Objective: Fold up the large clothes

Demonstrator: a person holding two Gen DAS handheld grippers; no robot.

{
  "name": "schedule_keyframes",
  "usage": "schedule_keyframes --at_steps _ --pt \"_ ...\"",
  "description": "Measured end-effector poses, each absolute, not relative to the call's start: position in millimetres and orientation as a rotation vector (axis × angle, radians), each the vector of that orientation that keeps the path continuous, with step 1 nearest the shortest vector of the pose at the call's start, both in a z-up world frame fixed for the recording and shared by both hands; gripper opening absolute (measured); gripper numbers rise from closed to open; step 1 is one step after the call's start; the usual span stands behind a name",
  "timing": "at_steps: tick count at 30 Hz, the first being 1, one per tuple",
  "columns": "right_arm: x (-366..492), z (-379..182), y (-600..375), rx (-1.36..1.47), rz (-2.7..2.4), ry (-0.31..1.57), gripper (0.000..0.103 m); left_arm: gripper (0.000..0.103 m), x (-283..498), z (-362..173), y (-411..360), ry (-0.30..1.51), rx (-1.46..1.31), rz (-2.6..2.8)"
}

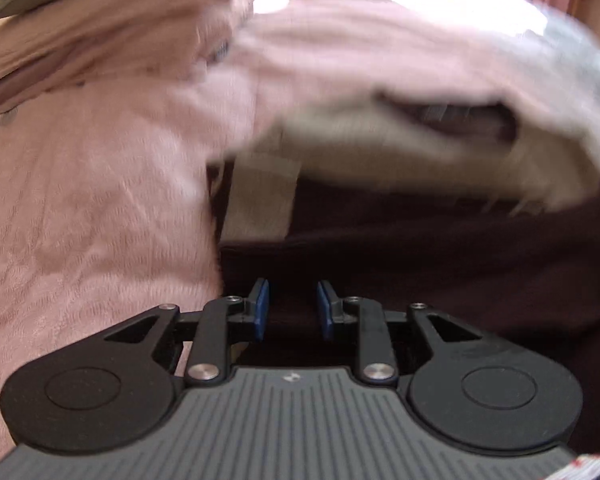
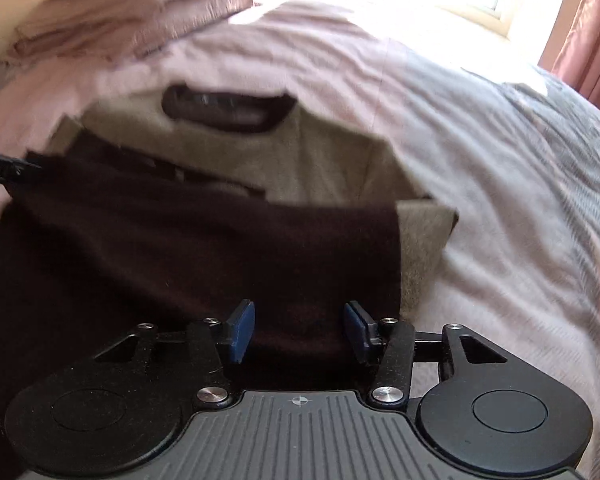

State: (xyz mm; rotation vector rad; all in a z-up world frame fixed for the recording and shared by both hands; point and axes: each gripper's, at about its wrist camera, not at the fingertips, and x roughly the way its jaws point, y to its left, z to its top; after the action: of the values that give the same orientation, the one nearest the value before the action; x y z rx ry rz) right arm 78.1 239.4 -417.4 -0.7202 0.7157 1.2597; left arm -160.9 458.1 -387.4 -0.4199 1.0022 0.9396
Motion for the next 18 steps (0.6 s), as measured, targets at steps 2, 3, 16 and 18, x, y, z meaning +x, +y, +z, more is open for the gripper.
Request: schedule_keyframes --at_steps 2,3,16,18 --pt "75 -414 235 -0.751 1.268 0.692 0.049 0.025 -165 -394 453 0.984 -0.355 0.916" --pt "75 -407 237 -0.785 1.268 0.700 0.049 0.025 -165 -390 453 0.996 -0.344 0.901" --pt "150 -420 307 -0.639 1.099 0.830 0.049 0.028 -152 -395 525 0.977 -0.413 0.876" --pt "144 -400 304 -0.627 1.070 0.793 0.049 0.026 -153 -380 524 0.948 -0.418 0.898"
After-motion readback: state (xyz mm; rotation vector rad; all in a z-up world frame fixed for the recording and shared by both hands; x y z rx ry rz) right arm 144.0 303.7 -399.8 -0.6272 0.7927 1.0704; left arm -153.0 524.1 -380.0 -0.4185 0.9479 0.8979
